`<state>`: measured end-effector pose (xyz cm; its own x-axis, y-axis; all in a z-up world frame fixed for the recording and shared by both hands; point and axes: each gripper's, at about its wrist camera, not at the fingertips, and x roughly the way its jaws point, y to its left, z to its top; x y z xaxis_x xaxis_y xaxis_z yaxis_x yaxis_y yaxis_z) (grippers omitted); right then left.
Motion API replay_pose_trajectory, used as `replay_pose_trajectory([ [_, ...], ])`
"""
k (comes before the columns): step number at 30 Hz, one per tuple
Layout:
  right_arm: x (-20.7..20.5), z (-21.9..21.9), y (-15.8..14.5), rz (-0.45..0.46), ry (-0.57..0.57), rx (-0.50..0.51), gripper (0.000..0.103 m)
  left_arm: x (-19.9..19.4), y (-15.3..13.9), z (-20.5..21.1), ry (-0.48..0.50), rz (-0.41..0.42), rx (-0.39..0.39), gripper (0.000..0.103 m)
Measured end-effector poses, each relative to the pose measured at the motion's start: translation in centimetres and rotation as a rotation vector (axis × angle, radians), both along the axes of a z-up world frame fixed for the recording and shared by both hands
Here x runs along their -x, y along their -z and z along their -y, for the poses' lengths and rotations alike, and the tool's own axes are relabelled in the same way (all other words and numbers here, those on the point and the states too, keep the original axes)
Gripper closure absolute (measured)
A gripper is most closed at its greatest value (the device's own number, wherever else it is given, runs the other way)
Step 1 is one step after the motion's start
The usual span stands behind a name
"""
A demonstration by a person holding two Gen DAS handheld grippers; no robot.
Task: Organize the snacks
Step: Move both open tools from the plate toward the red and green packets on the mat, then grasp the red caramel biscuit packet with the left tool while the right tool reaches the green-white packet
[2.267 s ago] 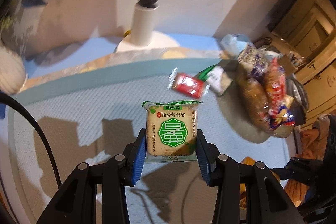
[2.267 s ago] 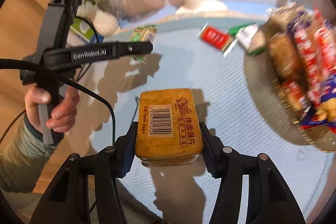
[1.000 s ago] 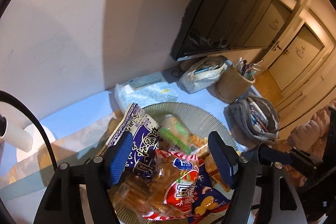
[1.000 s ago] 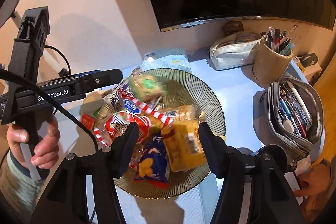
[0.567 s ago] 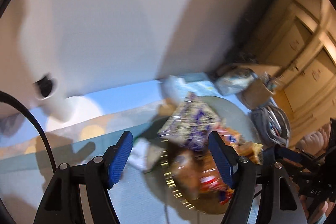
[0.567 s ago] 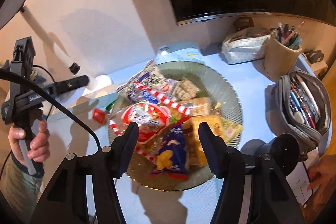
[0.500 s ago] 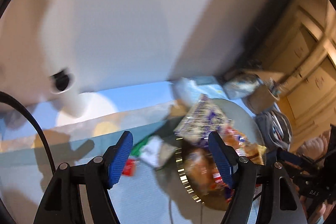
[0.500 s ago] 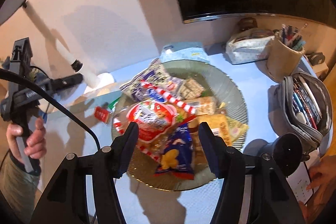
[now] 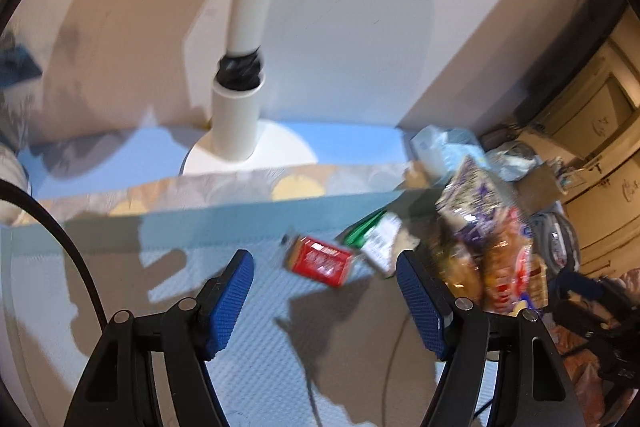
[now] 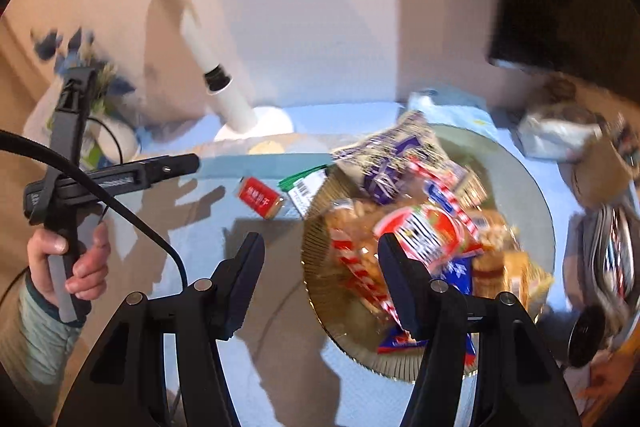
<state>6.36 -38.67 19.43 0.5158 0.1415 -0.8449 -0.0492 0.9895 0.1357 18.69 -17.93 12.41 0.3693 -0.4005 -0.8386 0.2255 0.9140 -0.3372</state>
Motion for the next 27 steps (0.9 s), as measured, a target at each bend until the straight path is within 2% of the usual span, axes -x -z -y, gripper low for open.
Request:
replay_pose_trajectory([
  [2, -0.9, -1.0, 0.2, -0.017, -0.039, 0.011, 0.045, -0.2, 1.0, 0.0, -0.001, -0.006, -0.010, 0.036],
  [5, -2.0, -1.7, 0.5, -0.029, -0.061, 0.004, 0.045, -0.9, 2.5, 0.6, 0.049, -0.014, -0.021, 0.036],
  [12, -6.3, -2.2, 2.1, -0.090, -0.015, -0.088, 0.045, -3.5, 4.1, 2.2, 0.199, -0.031, 0.078, 0.036],
  [14, -8.0, -2.4, 2.3, -0.114, -0.020, -0.085, 0.045, -3.7, 4.6, 2.6, 0.239, -0.021, 0.063, 0.046],
  [19, -11.1, -3.6, 3.1, -0.167, -0.073, -0.033, 0.045, -4.5, 6.3, 3.3, 0.331, -0.006, 0.049, 0.051],
  [24, -13.8, -4.0, 4.7, -0.224, -0.072, -0.060, 0.053, -6.1, 7.2, 4.5, 0.408, -0.013, 0.082, 0.055],
  [27, -15.1, -3.6, 5.7, -0.253, -0.040, -0.092, 0.056, -6.7, 8.6, 5.0, 0.470, -0.062, 0.127, 0.055],
])
